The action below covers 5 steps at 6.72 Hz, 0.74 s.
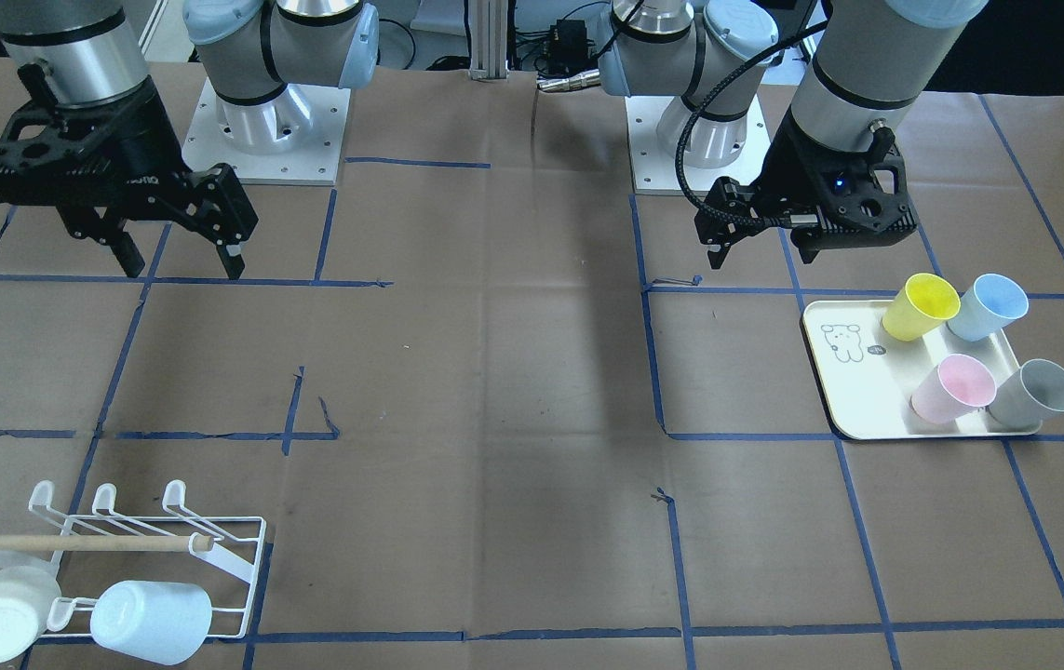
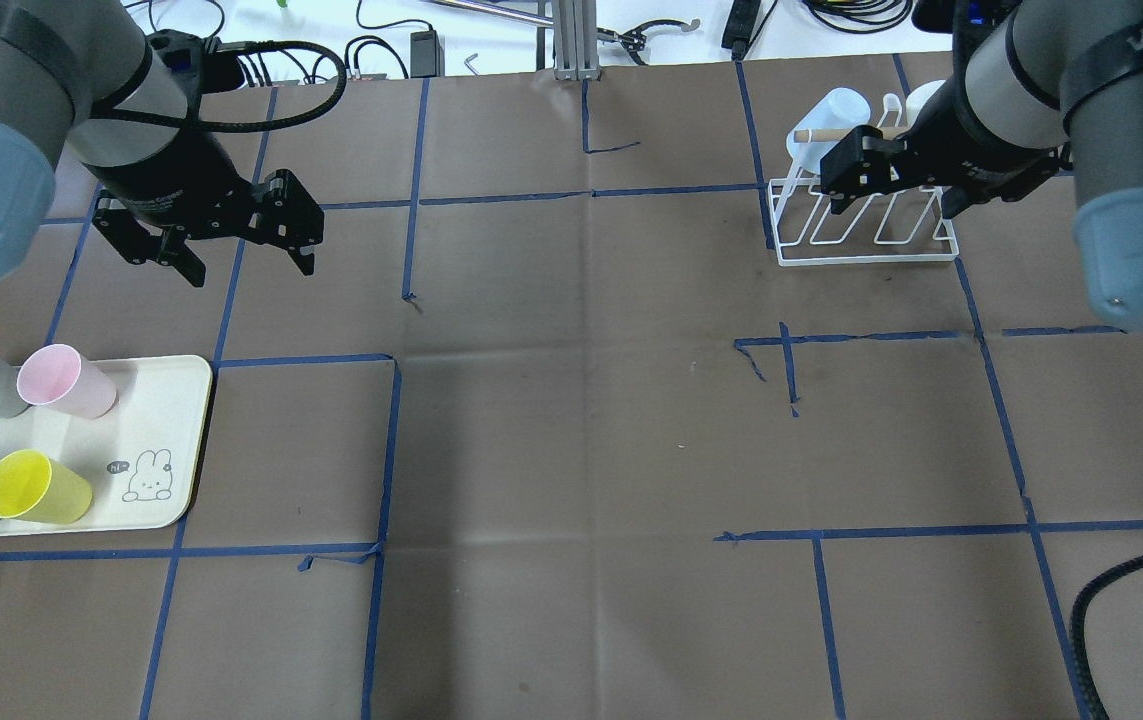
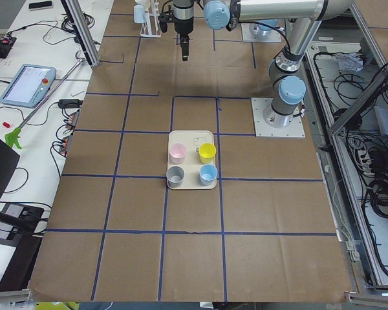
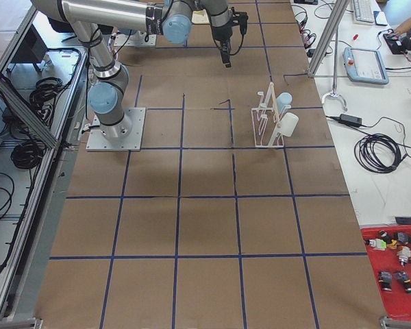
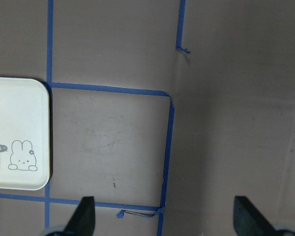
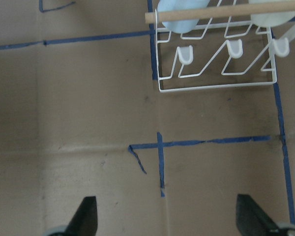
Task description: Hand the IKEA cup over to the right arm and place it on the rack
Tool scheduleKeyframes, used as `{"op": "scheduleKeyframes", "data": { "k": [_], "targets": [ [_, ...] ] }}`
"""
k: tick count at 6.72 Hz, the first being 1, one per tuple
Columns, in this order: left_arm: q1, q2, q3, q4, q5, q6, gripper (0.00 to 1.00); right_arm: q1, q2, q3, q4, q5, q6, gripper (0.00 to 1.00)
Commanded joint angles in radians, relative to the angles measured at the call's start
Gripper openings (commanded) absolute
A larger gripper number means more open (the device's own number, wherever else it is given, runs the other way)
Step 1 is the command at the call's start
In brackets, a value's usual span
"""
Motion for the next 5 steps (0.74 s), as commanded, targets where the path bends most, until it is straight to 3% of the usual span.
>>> {"op": "scheduleKeyframes", "data": {
  "k": [1, 2, 5],
  "targets": [
    [0.000, 0.000, 0.000, 0.001, -0.003, 0.001, 0.99, 0.050, -0.044, -0.017, 0.148, -0.023, 0.055, 1.00],
    [0.000, -0.001, 0.000, 0.001, -0.003, 0.004, 0.99, 0.057, -0.041, -0.056, 0.215, -0.026, 0.055, 1.00],
    [0.000, -0.001, 0.000, 0.001, -0.021, 0.013, 0.99, 0.064, -0.039, -0.072, 0.251, -0.027, 0.055, 1.00]
  ]
}}
